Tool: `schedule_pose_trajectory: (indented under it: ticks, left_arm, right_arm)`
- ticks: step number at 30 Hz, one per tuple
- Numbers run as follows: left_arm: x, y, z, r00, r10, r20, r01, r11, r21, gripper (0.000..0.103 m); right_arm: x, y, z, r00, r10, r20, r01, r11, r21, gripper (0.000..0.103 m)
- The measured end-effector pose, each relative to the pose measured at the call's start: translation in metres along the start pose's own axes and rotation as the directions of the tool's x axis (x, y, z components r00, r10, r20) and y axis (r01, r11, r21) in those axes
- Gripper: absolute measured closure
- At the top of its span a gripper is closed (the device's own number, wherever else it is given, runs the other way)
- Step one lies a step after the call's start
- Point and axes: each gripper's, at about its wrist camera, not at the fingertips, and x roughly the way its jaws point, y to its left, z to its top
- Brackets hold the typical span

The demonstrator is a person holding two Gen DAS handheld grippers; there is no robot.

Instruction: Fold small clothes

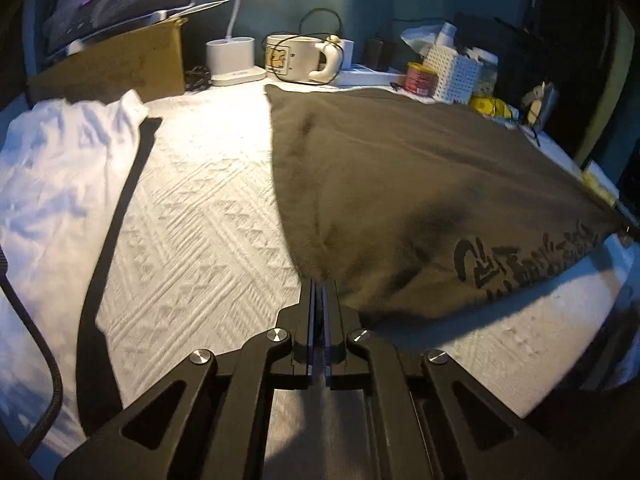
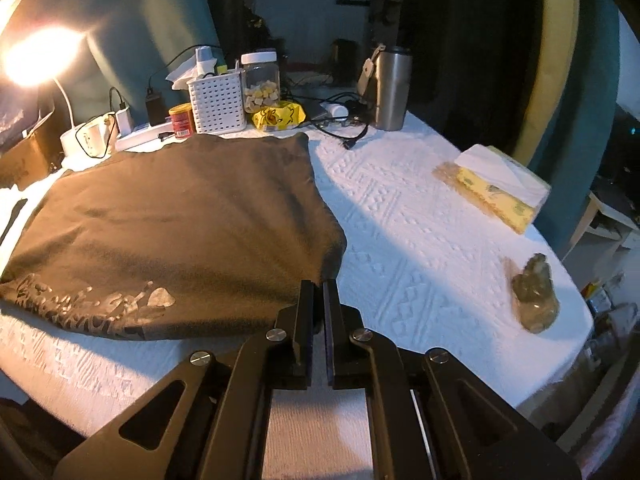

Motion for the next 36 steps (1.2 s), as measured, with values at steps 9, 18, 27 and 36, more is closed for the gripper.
schedule_pose_trajectory:
  ticks: [9,18,27,36]
  left_arm:
    - [-0.027,-0.005,-0.006,0.999,-0.019,-0.048,0.020,1.000,0.017,0.101]
    - [-0.015,-0.011,-0.016,0.995,0.023,-0.102,-0.017,0.998,0.056,0.101]
    - [-0.007,-0.017,-0.018,0.993,0.055,-0.100,-0.041,0.990,0.133,0.100]
    - [-0.009,-0.017,-0.012,0.989,0.076,-0.124,-0.065,0.994,0.089,0.097]
  right_arm:
    - [-0.021,-0.004,-0.014,0.999,-0.033,-0.030,0.033,0.999,-0.014,0.098]
    - [0.000,-0.012,-0.034,0.996,-0.020,-0.089,0.023,0.999,0.031,0.098]
    - [0.015,-0.019,-0.041,0.994,0.023,-0.104,-0.016,0.997,0.073,0.098]
    - [0.016,-0.032,-0.043,0.993,0.088,-0.085,-0.076,0.988,0.133,0.098]
